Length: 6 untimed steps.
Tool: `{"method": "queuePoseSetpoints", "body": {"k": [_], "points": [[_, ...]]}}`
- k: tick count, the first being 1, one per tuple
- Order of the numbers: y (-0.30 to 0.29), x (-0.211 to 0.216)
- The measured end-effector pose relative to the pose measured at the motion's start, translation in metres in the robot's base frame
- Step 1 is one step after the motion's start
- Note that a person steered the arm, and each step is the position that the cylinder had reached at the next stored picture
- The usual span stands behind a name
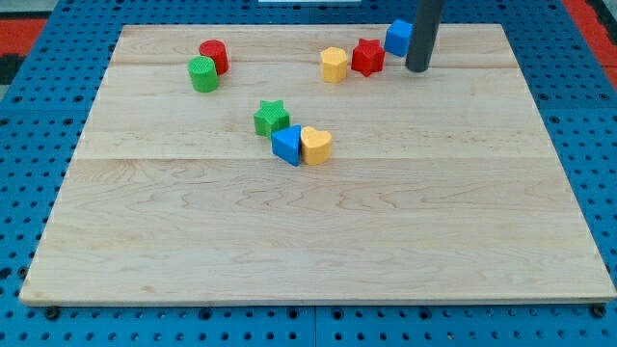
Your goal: Push the blue cube left of the yellow hexagon
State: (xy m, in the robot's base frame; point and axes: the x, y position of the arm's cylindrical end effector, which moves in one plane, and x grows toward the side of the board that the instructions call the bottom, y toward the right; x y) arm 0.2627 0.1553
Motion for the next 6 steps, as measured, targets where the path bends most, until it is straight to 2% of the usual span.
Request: {"method": "queuePoseSetpoints", "body": {"k": [1,2,3,4,5,6], "points": [[0.016,-0.046],[-0.047,-0.042],[-0.082,-0.039],[-0.068,-0.064],[-0.11,-0.071],[-0.153,-0.025]]}}
